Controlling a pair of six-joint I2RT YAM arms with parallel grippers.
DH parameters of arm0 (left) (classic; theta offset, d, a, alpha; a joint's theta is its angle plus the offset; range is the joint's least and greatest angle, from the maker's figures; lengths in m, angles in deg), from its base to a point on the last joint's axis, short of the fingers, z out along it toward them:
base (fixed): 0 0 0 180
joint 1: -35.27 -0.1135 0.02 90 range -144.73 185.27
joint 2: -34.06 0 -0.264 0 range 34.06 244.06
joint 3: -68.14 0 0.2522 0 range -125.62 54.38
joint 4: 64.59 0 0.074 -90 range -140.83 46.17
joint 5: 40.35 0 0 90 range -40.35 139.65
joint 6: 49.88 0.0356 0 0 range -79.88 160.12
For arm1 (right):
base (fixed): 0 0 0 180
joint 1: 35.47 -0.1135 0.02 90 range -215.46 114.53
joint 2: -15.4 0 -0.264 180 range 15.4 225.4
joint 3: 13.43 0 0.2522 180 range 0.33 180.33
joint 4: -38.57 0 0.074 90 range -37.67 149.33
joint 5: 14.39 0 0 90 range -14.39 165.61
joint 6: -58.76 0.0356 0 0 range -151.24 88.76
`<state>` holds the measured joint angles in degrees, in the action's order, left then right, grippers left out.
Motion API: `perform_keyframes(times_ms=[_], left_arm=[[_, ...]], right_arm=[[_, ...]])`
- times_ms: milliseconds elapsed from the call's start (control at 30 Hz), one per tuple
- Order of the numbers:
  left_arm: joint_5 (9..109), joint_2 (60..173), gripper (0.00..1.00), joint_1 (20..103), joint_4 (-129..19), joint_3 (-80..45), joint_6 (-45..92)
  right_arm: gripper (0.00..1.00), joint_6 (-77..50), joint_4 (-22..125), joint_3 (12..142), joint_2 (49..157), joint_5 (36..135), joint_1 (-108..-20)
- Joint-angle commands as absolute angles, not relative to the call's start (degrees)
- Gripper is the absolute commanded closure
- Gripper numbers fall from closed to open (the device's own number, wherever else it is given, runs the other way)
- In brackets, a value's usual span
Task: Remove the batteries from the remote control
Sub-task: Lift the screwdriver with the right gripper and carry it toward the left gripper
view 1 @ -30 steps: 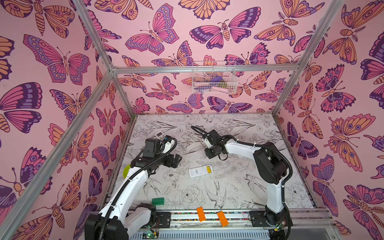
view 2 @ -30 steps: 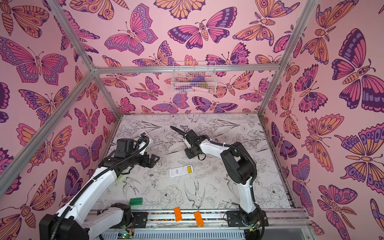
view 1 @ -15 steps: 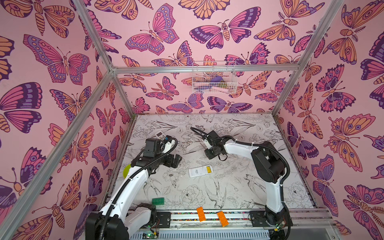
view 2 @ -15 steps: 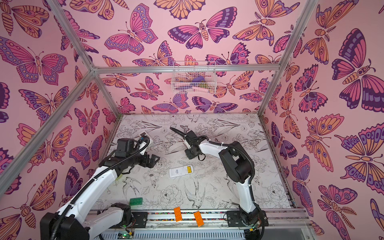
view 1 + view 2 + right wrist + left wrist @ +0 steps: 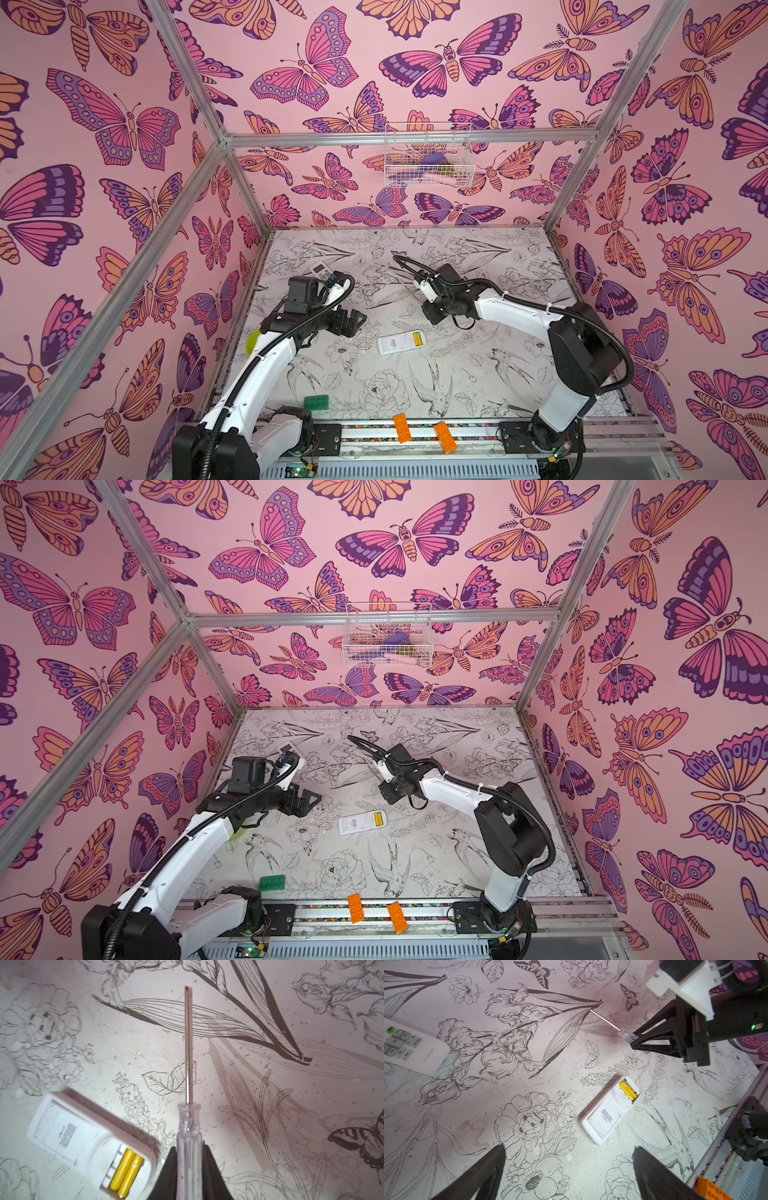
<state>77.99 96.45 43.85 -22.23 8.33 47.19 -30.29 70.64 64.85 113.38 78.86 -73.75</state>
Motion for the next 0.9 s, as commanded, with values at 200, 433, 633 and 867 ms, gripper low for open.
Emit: perform_keyframes(times_ms=[200, 433, 633, 867], left_arm=[[94.58, 97.26, 0.05, 41.64, -16.30, 5.85, 52.96], [97.09, 99.42, 0.03, 41.56, -5.73, -1.71, 60.61], [95.03, 101.72, 0.07, 41.61, -3.59, -8.36, 54.90], [105.96, 103.61, 0.10, 42.65, -9.04, -6.05, 39.60]], right_arm=[[0.91, -40.16, 67.79, 56.31, 100.04, 92.02, -73.48], [0.93, -47.40, 75.58, 56.58, 96.29, 107.11, -73.51], [0.95, -50.99, 71.27, 51.79, 88.84, 97.11, -76.28], [1.00, -62.07, 57.19, 42.31, 78.65, 79.63, -82.42]])
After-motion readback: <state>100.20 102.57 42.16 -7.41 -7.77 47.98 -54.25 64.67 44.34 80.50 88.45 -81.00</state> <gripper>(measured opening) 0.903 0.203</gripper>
